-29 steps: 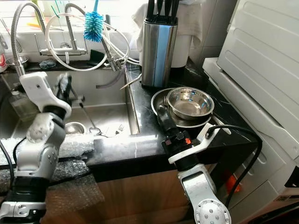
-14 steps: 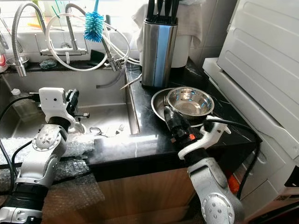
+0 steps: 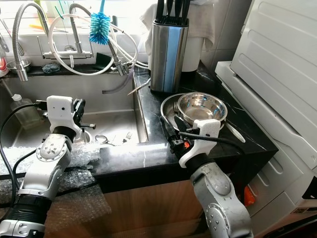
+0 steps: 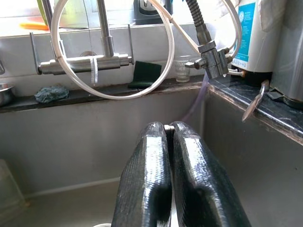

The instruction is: Kitchen organization

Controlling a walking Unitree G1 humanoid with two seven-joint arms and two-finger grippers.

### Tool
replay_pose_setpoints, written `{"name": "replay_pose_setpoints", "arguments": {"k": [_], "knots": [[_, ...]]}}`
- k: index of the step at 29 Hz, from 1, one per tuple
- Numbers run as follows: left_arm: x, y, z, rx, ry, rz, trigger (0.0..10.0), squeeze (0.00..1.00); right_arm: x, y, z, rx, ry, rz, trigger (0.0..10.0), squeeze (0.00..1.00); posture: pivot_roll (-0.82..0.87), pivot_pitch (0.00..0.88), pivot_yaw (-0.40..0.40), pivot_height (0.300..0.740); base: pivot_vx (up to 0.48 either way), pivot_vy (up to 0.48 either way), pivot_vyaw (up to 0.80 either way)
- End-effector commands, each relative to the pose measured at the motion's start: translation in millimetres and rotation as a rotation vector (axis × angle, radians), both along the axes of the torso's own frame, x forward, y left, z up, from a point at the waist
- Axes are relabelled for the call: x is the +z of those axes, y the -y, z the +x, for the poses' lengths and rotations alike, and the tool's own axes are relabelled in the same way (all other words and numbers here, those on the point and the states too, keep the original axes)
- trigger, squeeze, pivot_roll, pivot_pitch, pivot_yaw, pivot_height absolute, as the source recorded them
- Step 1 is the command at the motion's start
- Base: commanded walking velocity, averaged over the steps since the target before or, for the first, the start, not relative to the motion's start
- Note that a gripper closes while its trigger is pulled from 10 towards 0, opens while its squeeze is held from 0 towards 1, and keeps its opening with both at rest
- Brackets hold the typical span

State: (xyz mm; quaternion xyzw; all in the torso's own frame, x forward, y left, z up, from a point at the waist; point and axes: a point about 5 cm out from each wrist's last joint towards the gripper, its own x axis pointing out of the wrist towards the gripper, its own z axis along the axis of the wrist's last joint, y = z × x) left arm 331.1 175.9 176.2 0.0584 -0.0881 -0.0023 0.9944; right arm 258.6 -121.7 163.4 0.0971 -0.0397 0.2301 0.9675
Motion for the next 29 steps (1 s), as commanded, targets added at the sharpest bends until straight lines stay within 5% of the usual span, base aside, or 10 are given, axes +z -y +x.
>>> {"name": "replay_pose_setpoints", "arguments": {"k": [1, 26, 28, 29], "knots": [[-2.8, -0.9, 1.6, 0.0, -0.022, 0.018, 10.0, 0.0, -3.9, -1.7, -2.5, 0.037, 0.004, -0.053, 10.0, 0.0, -0.16, 0.01, -0.042, 0.74, 0.0, 0.0, 0.0], [-29.1, 3.1, 2.4, -0.035, -0.206, 0.076, 10.0, 0.0, -14.0, -0.9, -8.7, 0.061, -0.024, -0.049, 10.0, 0.0, -0.16, 0.0, -0.036, 0.74, 0.0, 0.0, 0.0], [-29.8, 2.7, 2.0, -0.034, -0.211, 0.073, 10.0, 0.09, -14.2, -1.1, -8.9, 0.061, -0.024, -0.048, 10.0, 0.0, -0.16, 0.0, -0.035, 0.74, 0.0, 0.0, 0.0], [-29.6, 2.0, 1.7, -0.036, -0.212, 0.068, 10.0, 0.64, -13.9, -1.3, -8.5, 0.06, -0.024, -0.046, 10.0, 0.0, -0.16, 0.0, -0.033, 0.74, 0.0, 0.0, 0.0]]}}
